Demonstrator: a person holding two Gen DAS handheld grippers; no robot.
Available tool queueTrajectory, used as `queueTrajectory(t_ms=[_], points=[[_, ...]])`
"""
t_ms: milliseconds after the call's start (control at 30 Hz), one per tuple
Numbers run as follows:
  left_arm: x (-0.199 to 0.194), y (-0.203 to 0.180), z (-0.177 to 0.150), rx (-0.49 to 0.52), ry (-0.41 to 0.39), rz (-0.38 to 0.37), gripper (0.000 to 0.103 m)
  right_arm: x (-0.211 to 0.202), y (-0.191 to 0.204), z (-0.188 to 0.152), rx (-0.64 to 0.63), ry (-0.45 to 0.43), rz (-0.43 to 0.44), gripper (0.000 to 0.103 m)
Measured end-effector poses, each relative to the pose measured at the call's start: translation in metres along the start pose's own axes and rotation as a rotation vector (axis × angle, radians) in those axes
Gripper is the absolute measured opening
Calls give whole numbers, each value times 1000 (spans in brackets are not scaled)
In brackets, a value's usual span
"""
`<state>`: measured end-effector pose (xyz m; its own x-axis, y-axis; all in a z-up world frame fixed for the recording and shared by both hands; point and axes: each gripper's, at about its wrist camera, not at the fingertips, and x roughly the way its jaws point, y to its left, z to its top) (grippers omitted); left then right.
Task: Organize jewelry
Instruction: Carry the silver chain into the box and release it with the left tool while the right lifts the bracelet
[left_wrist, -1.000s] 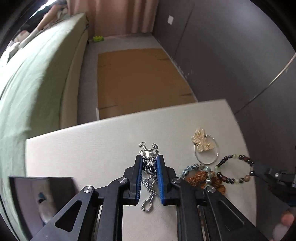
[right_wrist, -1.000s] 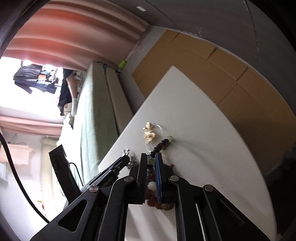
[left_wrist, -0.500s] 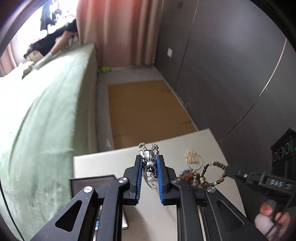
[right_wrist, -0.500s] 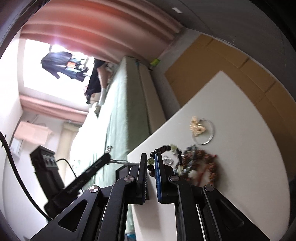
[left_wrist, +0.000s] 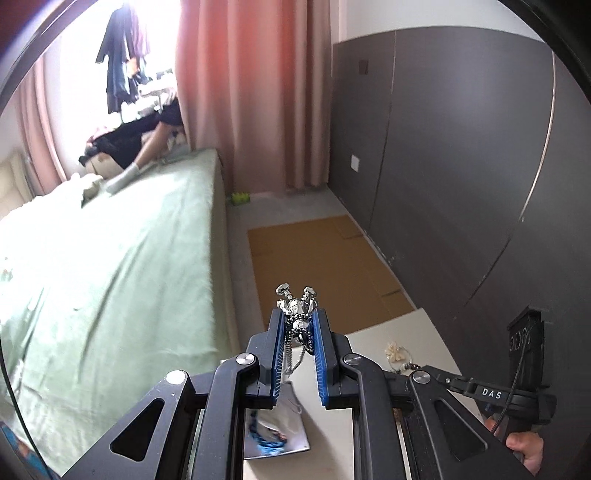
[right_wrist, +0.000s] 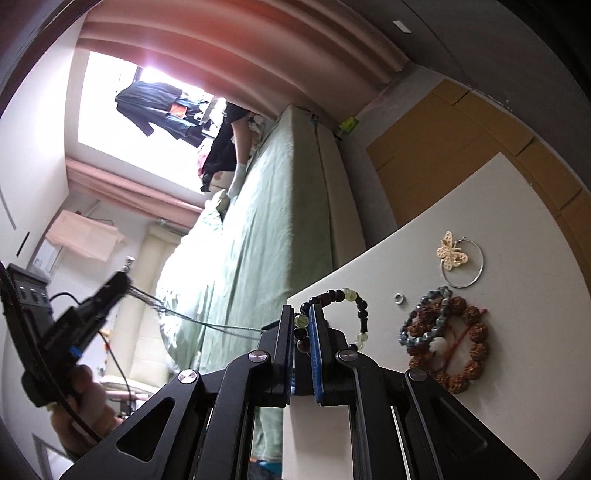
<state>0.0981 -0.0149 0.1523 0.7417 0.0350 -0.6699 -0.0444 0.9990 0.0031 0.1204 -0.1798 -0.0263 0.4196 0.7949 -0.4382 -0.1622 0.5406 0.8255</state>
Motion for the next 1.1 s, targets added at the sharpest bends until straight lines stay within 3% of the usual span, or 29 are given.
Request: queueTrajectory(t_ms=[233,567,1100], points=[[-9,17,4,-18,-22,32,15,-2,11,-3,-31,-15,47,10],[29,30,-11,-50,28,29,15,1,13,-6,-38,-4,37,10],[111,42,-78,-151,153,-60,15,15,20,-9,-56,20,-3,10]])
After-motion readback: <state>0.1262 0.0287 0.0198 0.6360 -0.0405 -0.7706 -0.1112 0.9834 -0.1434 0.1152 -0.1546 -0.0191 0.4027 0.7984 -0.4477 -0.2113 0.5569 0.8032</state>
